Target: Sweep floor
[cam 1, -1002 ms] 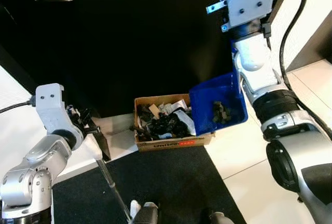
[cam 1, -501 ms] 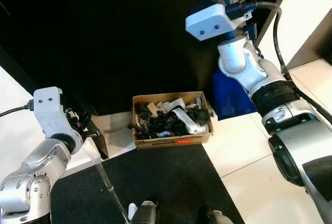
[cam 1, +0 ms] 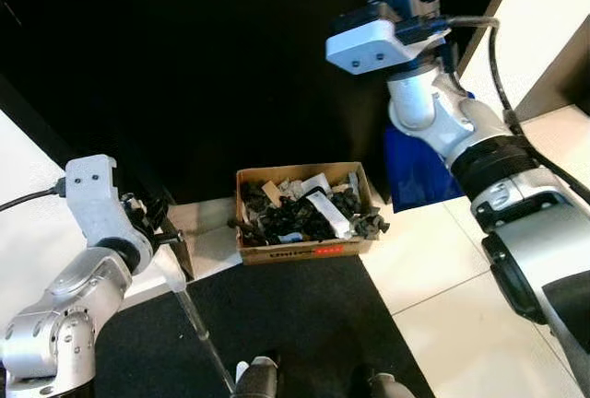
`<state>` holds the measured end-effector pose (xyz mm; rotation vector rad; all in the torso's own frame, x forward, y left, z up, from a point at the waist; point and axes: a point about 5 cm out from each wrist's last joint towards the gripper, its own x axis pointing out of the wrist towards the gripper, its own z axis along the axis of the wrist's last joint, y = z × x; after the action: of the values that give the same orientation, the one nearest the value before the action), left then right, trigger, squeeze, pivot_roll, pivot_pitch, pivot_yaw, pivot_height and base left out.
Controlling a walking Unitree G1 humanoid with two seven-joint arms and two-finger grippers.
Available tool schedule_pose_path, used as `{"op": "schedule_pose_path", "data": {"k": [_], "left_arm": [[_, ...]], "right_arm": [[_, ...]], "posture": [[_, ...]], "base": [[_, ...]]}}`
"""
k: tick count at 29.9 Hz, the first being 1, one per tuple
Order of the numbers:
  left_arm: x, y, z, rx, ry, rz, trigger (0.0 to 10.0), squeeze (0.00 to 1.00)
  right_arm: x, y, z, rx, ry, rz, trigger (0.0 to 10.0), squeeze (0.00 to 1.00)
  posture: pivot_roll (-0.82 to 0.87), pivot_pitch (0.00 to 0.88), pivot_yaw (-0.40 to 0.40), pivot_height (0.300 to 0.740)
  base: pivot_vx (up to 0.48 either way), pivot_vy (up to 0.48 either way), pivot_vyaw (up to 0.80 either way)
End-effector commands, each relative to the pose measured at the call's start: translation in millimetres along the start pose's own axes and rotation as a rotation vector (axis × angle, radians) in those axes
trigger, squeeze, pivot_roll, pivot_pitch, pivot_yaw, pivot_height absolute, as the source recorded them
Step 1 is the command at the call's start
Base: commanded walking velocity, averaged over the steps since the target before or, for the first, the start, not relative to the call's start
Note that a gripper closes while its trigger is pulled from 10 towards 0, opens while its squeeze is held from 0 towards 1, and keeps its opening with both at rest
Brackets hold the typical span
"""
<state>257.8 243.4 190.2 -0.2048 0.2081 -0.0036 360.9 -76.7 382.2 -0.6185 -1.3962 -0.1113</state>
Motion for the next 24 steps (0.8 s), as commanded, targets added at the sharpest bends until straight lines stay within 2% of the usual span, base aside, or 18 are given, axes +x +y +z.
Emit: {"op": "schedule_pose_path", "data": {"k": [1,2,3,4,5,6,7,8,9,10,12,13,14,16,20,22,23,24], "left_arm": [[1.2,-1.4,-7,-0.019,0.021,0.001,10.0,0.00],[1.9,-2.3,-8,-0.021,0.023,-0.002,10.0,0.00],[1.9,-2.3,-8,-0.021,0.023,-0.002,10.0,0.00],[2.7,-3.8,-10,-0.022,0.029,-0.008,10.0,0.00],[2.7,-3.8,-10,-0.022,0.029,-0.008,10.0,0.00],[3.6,-5.9,-13,-0.025,0.039,-0.018,10.0,0.00],[4.9,-8.5,-16,-0.026,0.049,-0.029,10.0,0.00],[4.9,-8.5,-16,-0.026,0.049,-0.029,10.0,0.00],[6.4,-10.7,-19,-0.027,0.060,-0.041,10.0,0.00],[6.4,-10.7,-19,-0.027,0.060,-0.041,10.0,0.00],[11.0,-14.9,-22,-0.021,0.076,-0.064,10.0,0.00],[11.0,-14.9,-22,-0.021,0.076,-0.064,10.0,0.00],[13.9,-16.7,-23,-0.020,0.079,-0.073,10.0,0.00],[19.8,-18.6,-22,-0.018,0.082,-0.080,10.0,0.00],[24.5,-17.5,-22,0.023,0.077,-0.069,10.0,0.00],[24.5,-17.5,-22,0.023,0.077,-0.069,10.0,0.00],[25.0,-16.6,-23,0.037,0.074,-0.059,10.0,0.00],[25.0,-16.6,-23,0.037,0.074,-0.059,10.0,0.00]], "right_arm": [[17.9,-17.1,5,0.069,-0.031,-0.063,10.0,0.00],[19.0,-26.8,0,0.131,0.019,-0.103,10.0,0.00],[19.0,-26.8,0,0.131,0.019,-0.103,10.0,0.00],[18.4,-39.9,-6,0.182,0.065,-0.153,10.0,0.00],[18.4,-39.9,-6,0.182,0.065,-0.153,10.0,0.00],[15.9,-53.2,-12,0.224,0.111,-0.199,10.0,0.00],[11.7,-65.9,-16,0.234,0.131,-0.230,10.0,0.00],[11.7,-65.9,-16,0.234,0.131,-0.230,10.0,0.00],[7.5,-76.2,-17,0.243,0.149,-0.251,10.0,0.00],[7.5,-76.2,-17,0.243,0.149,-0.251,10.0,0.00],[-3.4,-90.6,-20,0.265,0.212,-0.283,10.0,0.00],[-3.4,-90.6,-20,0.265,0.212,-0.283,10.0,0.00],[-11.4,-94.2,-22,0.287,0.254,-0.285,10.0,0.00],[-40.1,-90.8,-26,0.349,0.371,-0.292,10.0,0.00],[-90.4,-68.5,-28,0.477,0.535,-0.279,10.0,0.00],[-90.4,-68.5,-28,0.477,0.535,-0.279,10.0,0.00],[-103.2,-62.9,-26,0.528,0.585,-0.286,10.0,0.00],[-103.2,-62.9,-26,0.528,0.585,-0.286,10.0,0.00]], "posture": [[0.22,0.221,-0.010,0.740],[0.21,0.214,-0.007,0.740],[0.21,0.214,-0.007,0.740],[0.20,0.211,-0.003,0.740],[0.20,0.211,-0.003,0.740],[0.19,0.210,0.000,0.740],[0.18,0.208,0.007,0.740],[0.18,0.208,0.007,0.740],[0.16,0.211,0.019,0.740],[0.16,0.211,0.019,0.740],[0.13,0.211,0.032,0.740],[0.13,0.211,0.032,0.740],[0.13,0.211,0.032,0.740],[0.11,0.211,0.041,0.740],[0.10,0.211,0.047,0.740],[0.10,0.211,0.047,0.740],[0.09,0.210,0.045,0.740],[0.09,0.210,0.045,0.740]], "base": [[0.000,0.000,0.00],[0.000,0.000,0.00],[0.000,0.000,0.00],[0.000,0.000,0.00],[0.000,0.000,0.00],[0.000,0.000,0.00],[0.000,0.000,0.00],[0.000,0.000,0.00],[0.000,0.000,0.00],[0.000,0.000,0.00],[0.000,0.000,0.00],[0.000,0.000,0.00],[0.000,0.000,0.00],[0.000,0.000,0.00],[0.000,0.000,0.00],[0.000,0.000,0.00],[0.000,0.000,0.00],[0.000,0.000,0.00]]}}
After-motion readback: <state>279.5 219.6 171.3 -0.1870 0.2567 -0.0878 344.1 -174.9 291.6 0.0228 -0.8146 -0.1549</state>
